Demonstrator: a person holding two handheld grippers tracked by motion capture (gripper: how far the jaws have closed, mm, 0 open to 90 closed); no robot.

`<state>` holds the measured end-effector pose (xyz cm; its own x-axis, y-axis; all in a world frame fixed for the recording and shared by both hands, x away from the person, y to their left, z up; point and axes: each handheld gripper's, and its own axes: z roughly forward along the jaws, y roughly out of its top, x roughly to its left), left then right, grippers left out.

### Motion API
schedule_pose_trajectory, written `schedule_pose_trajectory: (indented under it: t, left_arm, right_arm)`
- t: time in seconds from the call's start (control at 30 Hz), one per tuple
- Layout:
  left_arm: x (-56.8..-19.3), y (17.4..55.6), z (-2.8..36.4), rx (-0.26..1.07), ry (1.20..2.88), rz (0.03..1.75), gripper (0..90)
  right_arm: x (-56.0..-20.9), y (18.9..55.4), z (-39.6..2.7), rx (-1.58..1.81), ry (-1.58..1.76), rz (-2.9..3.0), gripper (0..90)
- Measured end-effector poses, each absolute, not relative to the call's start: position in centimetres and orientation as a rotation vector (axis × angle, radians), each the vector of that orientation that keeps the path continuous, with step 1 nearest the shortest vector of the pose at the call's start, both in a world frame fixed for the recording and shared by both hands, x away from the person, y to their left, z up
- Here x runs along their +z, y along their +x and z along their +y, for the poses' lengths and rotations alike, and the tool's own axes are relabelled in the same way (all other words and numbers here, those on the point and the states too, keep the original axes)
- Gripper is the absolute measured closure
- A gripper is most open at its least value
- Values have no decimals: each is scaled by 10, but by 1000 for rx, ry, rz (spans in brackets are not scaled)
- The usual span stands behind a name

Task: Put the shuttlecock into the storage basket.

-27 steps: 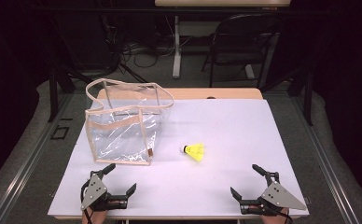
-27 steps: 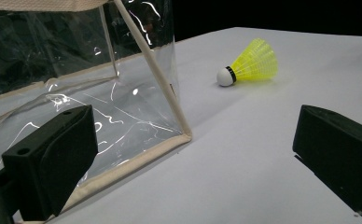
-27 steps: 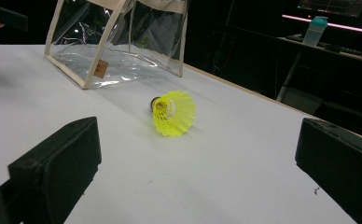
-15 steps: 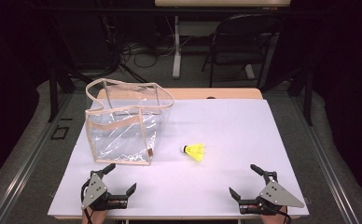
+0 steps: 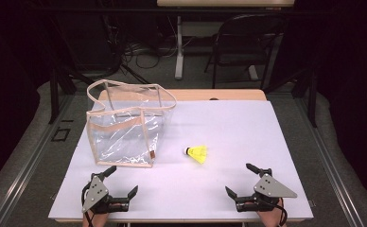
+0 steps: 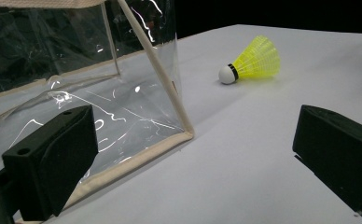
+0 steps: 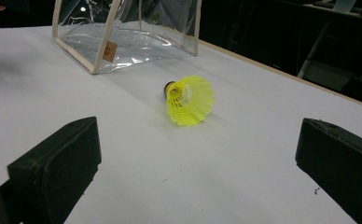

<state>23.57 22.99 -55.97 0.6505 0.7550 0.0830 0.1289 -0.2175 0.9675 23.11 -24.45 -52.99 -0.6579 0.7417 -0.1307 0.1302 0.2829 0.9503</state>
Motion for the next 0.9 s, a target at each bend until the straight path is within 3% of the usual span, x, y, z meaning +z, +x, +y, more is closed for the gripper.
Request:
schedule_pose_trajectory:
  t: [0.9]
  left_arm:
    - [-560,235,232,679,1716,727,0]
  right_arm:
    - [-530,264,-208,1339,779,2157,0]
